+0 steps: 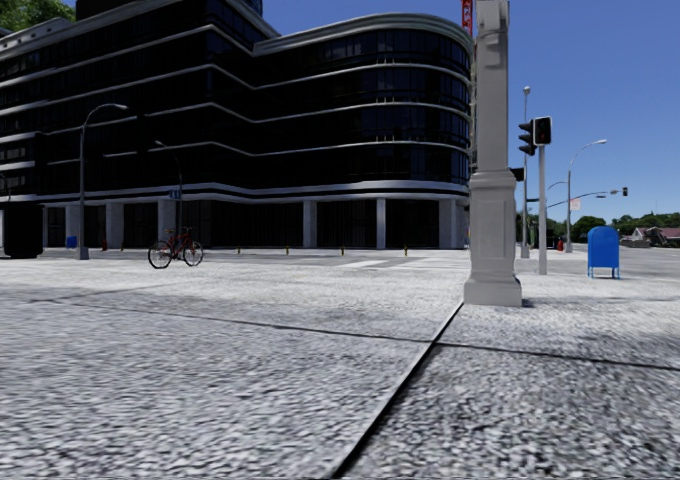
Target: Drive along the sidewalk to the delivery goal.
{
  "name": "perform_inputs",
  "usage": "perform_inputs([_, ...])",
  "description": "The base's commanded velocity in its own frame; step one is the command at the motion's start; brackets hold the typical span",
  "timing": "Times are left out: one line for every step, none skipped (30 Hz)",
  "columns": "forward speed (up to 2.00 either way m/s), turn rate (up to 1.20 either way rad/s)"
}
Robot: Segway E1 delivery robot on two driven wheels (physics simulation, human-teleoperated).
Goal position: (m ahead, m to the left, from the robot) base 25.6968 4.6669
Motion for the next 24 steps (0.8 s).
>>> perform_inputs([2.00,0.00])
perform_inputs([2.00,0.00])
perform_inputs([2.00,0.00])
perform_inputs([2.00,0.00])
perform_inputs([2.00,0.00])
perform_inputs([2.00,0.00])
perform_inputs([2.00,0.00])
perform_inputs([2.00,0.00])
perform_inputs([2.00,0.00])
perform_inputs([2.00,0.00])
perform_inputs([2.00,0.00])
perform_inputs([2.00,0.00])
perform_inputs([2.00,0.00])
perform_inputs([2.00,0.00])
perform_inputs([2.00,0.00])
perform_inputs([2.00,0.00])
perform_inputs([2.00,0.00])
perform_inputs([2.00,0.00])
perform_inputs([2.00,0.00])
perform_inputs([2.00,0.00])
perform_inputs([2.00,0.00])
perform_inputs([2.00,0.00])
perform_inputs([2.00,0.00])
perform_inputs([2.00,0.00])
